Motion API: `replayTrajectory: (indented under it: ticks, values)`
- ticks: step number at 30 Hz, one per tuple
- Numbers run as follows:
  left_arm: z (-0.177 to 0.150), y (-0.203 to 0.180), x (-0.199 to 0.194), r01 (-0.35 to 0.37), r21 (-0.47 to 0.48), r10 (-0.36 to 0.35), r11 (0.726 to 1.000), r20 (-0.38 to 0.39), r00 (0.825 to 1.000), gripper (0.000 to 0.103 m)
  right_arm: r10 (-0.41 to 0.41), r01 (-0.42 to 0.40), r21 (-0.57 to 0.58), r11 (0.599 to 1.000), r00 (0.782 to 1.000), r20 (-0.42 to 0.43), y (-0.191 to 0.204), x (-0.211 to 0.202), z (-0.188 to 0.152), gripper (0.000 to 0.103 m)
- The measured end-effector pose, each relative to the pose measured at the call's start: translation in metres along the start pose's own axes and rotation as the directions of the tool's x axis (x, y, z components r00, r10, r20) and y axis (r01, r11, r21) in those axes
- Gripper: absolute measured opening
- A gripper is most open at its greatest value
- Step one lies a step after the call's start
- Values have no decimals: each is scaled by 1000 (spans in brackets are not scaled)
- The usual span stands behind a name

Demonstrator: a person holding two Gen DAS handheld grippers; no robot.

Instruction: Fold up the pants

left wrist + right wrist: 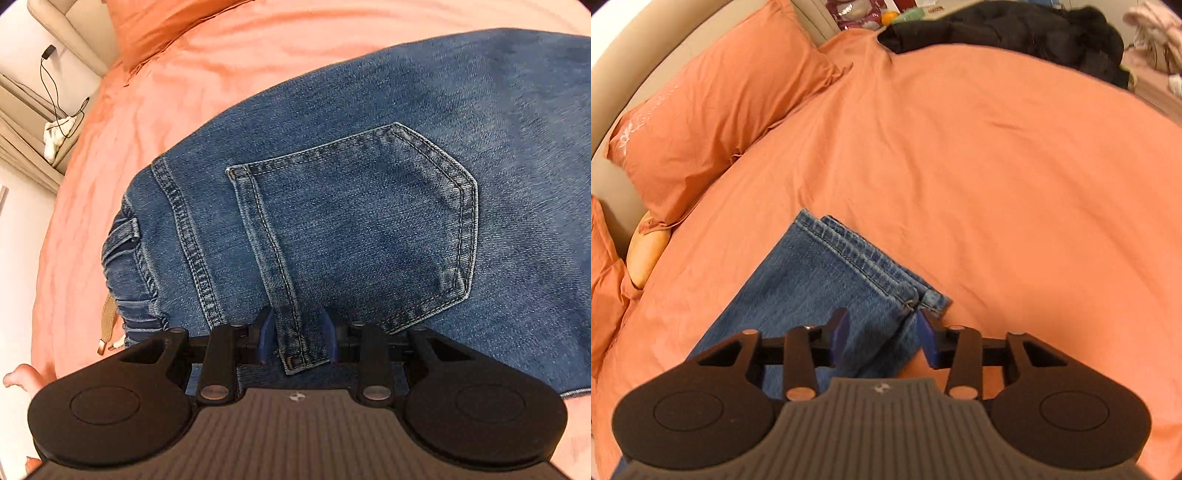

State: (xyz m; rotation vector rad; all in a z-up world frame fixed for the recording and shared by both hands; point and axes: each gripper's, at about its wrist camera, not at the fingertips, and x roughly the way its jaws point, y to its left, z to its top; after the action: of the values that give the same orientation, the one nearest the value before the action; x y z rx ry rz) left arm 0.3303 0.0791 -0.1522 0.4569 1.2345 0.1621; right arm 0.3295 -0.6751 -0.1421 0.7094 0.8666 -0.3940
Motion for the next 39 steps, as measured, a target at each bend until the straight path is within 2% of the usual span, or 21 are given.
replayTrajectory:
  ticks: [3, 4, 5, 6, 9, 12, 14, 16, 21, 25, 30, 31, 32, 34, 36, 39]
  values:
    - [-1, -2, 2, -8, 6, 8, 1000, 1, 1000, 35, -27, 28, 47, 998, 999, -26, 4, 24, -7, 37]
    - [-1, -2, 1, -8, 4, 8, 1000, 0, 1000, 35, -35, 37, 62, 997, 999, -33, 4, 29, -9, 31]
    - [-2, -3, 1, -8, 2, 8, 1000, 0, 1000, 35, -42, 44, 69, 997, 998, -38, 3, 32, -9, 14]
    - [-2, -3, -1, -5, 0, 5, 1000, -1, 1000, 35, -45, 47, 67, 997, 998, -40, 4, 34, -8, 6]
    - [-3, -2, -1, 1, -6, -1, 1000, -1, 1000, 34, -53, 53, -4, 999, 998, -19, 25, 23, 6, 2]
    - [-3, 0, -1, 2, -3, -2, 1000, 1, 1000, 34, -8, 14, -127, 992, 998, 55, 60, -12, 26, 0]
    - [-3, 0, 0, 2, -1, -2, 1000, 0, 1000, 34, 46, -26, -163, 986, 992, 117, 75, -37, 37, 0]
    - [-3, -1, 0, 4, 0, -4, 1000, 0, 1000, 34, 47, -24, -167, 986, 990, 134, 75, -47, 44, 0]
    - [-1, -1, 3, -3, 13, 3, 1000, 0, 1000, 34, -90, 96, -170, 981, 995, 43, 38, -10, 17, 0]
    - [-1, -4, 2, -8, 26, 8, 1000, 2, 1000, 34, -100, 100, -116, 988, 995, 10, 10, 9, 3, 0]
    - [1, -8, 0, -12, 22, 11, 1000, 9, 1000, 34, -121, 121, -130, 984, 993, 2, 10, 11, 0, 0]
    - [-1, -9, 0, -16, 25, 15, 1000, 14, 1000, 34, -139, 139, -137, 981, 990, 7, 13, 16, 0, 4]
    - [-2, -9, -2, -19, 28, 18, 999, 20, 1000, 35, -167, 167, -150, 974, 986, 12, 16, 15, 0, 17]
    - [-7, -8, -7, -12, 11, 11, 1000, 38, 999, 35, -204, 208, -197, 958, 978, 38, 21, 11, -1, 29]
    - [-16, -3, -16, 2, -30, 0, 1000, 68, 998, 35, -219, 224, -240, 945, 974, 51, 24, 1, -5, 28]
    - [-28, -3, -36, 25, -38, -19, 999, 136, 991, 35, -194, 195, -271, 943, 981, 30, 27, -16, -19, 28]
